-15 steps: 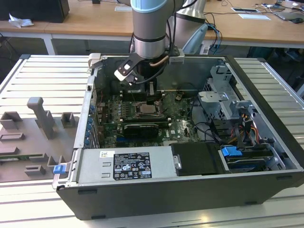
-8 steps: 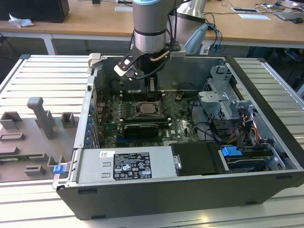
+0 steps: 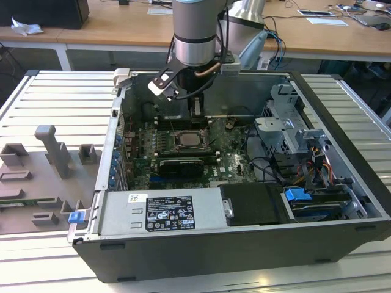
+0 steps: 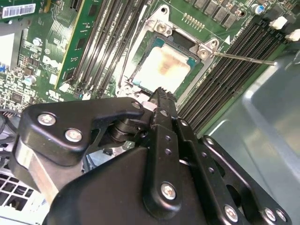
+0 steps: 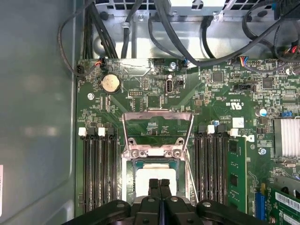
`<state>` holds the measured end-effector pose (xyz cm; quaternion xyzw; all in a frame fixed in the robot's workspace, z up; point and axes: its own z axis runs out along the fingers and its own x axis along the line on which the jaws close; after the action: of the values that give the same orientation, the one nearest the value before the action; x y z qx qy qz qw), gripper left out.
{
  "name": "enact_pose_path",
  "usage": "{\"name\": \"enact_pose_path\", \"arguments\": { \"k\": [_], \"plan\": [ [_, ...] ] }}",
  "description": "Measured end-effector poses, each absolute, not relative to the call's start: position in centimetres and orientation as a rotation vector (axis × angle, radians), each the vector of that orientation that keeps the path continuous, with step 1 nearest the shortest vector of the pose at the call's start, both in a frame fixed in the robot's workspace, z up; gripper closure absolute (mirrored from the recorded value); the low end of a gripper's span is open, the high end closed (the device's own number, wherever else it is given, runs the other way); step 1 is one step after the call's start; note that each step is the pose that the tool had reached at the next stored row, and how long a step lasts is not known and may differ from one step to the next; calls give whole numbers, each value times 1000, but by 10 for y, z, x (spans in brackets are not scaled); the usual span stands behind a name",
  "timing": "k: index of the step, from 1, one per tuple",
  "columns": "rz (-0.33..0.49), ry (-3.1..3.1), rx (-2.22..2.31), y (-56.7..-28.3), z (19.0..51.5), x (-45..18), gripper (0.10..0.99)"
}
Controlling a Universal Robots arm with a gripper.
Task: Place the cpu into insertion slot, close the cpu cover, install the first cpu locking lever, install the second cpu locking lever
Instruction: 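Close the cpu cover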
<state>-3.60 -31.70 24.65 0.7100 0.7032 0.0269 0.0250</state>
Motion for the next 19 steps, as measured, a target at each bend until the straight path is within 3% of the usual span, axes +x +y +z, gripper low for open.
{"name": "enact_pose_path", "arguments": {
  "k": [9, 19],
  "plan": [
    [78, 2173, 2194, -317, 246, -26, 980],
    [76, 2172, 2193, -317, 267, -11, 980]
  ]
}}
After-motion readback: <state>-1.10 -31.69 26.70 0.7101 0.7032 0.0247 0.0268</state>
